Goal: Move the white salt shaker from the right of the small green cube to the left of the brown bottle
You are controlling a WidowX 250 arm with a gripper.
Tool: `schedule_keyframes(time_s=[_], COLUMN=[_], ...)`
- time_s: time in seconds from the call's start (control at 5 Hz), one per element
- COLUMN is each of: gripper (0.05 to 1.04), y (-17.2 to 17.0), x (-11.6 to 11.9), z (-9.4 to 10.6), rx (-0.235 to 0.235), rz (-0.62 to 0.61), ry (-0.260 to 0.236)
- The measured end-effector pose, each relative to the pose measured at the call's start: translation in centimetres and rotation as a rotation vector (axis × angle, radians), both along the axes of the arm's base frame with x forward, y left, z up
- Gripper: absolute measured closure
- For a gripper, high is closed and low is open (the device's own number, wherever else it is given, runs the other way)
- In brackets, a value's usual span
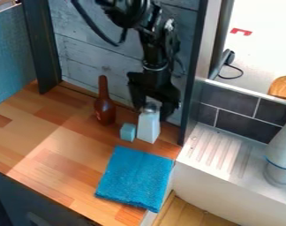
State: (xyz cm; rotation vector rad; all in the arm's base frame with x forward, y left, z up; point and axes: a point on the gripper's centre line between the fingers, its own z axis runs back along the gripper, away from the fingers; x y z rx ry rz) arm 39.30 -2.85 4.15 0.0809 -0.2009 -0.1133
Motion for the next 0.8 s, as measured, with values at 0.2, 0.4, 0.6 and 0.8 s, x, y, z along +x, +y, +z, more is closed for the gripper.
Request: schedule_keyframes(time_s=[0.2,0.4,0.6,0.8], gripper=[0.348,0.565,0.586,0.586], y=[0.3,0.4,0.2,-0.6], x=[0.1,-0.4,-0.8,-1.7], z=[-0.3,-0.8,-1.0,0.4], rx=[0.022,0.020,0.006,-0.053], rz=[0.002,0.009,0.012,-0.005], ry=[0.000,0.011,0.014,0.032])
